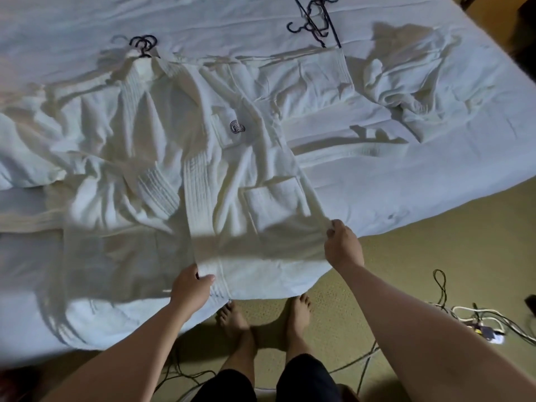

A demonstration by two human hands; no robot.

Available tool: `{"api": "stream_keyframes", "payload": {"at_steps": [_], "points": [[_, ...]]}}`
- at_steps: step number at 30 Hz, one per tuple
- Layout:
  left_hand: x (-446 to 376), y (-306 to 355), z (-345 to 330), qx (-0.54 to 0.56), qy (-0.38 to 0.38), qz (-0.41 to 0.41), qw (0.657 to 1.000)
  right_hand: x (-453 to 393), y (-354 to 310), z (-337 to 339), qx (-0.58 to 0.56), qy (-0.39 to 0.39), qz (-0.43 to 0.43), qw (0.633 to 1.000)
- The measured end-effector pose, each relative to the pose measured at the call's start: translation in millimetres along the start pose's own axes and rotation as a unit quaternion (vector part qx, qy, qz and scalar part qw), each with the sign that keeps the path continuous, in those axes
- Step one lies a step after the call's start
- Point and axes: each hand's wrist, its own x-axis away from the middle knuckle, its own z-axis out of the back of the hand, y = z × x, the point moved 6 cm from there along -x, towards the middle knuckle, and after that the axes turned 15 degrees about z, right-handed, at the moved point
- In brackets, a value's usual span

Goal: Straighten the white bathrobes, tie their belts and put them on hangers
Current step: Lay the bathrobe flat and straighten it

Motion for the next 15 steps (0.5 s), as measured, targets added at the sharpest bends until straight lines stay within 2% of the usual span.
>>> {"api": "stream_keyframes", "payload": {"at_steps": [3, 5, 10, 15], "points": [[-4, -10, 0, -0.060, -0.008, 0.004, 0.998, 10, -6, -21, 0.051, -0.088, -0.073, 0.992], [-5, -17, 2, -0.068, -0.027, 0.005, 0.997, 15, -20, -32, 0.075, -0.114, -0.060, 0.989], [-2, -42, 27, -0.062, -0.012, 0.008, 0.998, 29, -79, -61, 0.074, -0.082, 0.053, 0.992], [0, -75, 57, 0.016, 0.044, 0.016, 0.999, 40, -148, -91, 0.019, -0.097, 0.186, 0.978]]}}
